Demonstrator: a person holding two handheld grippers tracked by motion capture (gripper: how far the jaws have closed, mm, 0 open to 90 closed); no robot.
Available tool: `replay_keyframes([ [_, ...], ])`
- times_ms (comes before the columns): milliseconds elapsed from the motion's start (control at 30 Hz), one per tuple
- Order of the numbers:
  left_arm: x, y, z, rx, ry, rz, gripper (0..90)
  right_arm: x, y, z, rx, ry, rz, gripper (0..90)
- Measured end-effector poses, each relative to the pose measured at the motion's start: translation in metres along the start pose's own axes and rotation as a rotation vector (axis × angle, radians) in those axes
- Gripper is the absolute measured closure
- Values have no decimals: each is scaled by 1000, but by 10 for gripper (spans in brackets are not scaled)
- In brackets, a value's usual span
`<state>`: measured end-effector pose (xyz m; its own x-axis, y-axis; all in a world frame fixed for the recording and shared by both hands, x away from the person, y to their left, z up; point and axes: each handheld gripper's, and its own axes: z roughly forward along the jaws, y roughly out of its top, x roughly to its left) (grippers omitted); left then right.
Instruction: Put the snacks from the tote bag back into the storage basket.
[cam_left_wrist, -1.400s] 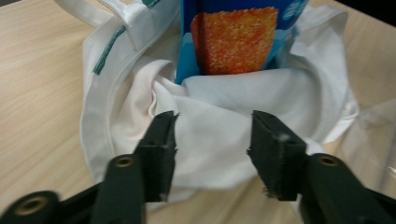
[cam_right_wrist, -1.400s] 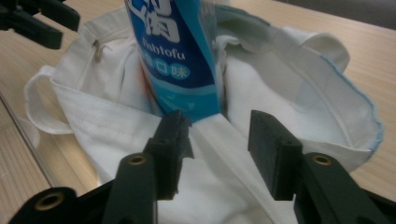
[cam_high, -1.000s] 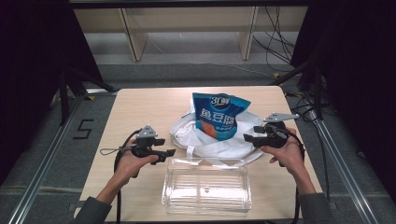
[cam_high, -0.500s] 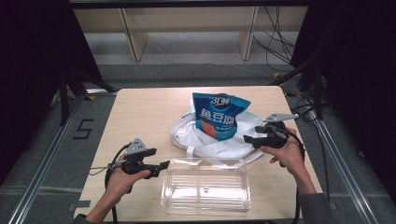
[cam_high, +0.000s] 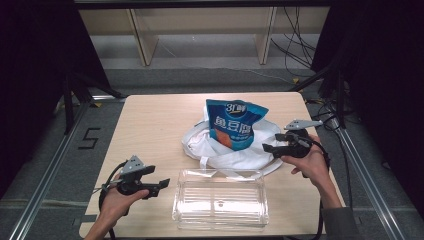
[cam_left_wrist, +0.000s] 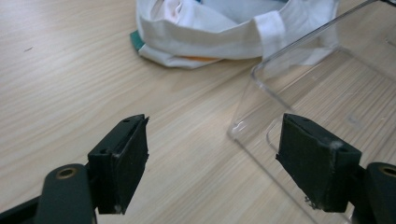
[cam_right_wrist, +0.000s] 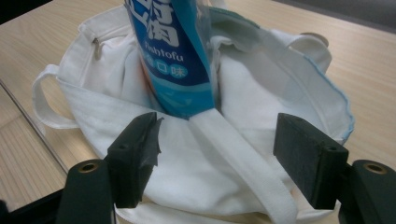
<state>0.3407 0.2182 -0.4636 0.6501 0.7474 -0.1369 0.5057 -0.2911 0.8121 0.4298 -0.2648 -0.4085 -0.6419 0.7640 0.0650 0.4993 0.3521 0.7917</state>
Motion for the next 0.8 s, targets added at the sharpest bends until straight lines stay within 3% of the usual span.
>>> replay_keyframes([
  [133, 3, -13, -2, 11, 31, -5, 235, 2, 9, -12, -12, 2, 5, 278],
  [200, 5, -16, -4, 41, 51, 26, 235, 2, 12, -16, -17, 6, -3, 268],
  [233, 4, -18, -2, 10, 56, -1, 235, 2, 14, -18, -30, 10, -14, 266],
  [333, 4, -22, -1, 20, 71, 1, 235, 6, 24, -26, -26, 17, -34, 254],
  [400, 4, -26, 1, 52, 70, 25, 235, 9, 35, -30, -21, 4, -65, 251],
  [467, 2, -28, 4, 36, 64, -8, 235, 9, 48, -34, -16, -5, -94, 250],
  [533, 5, -27, 1, 70, 72, 23, 235, 11, 61, -36, -6, 0, -105, 250],
  [600, 5, -28, 2, 56, 77, 13, 236, 11, 76, -36, -17, 6, -159, 252],
  [633, 6, -29, 1, 67, 78, 30, 236, 13, 83, -36, -9, 16, -163, 253],
  [700, 4, -30, 4, 52, 75, -15, 237, 18, 105, -31, -6, 9, -191, 264],
  [800, 5, -31, 4, 46, 78, -6, 237, 21, 115, -27, 31, 4, -198, 267],
])
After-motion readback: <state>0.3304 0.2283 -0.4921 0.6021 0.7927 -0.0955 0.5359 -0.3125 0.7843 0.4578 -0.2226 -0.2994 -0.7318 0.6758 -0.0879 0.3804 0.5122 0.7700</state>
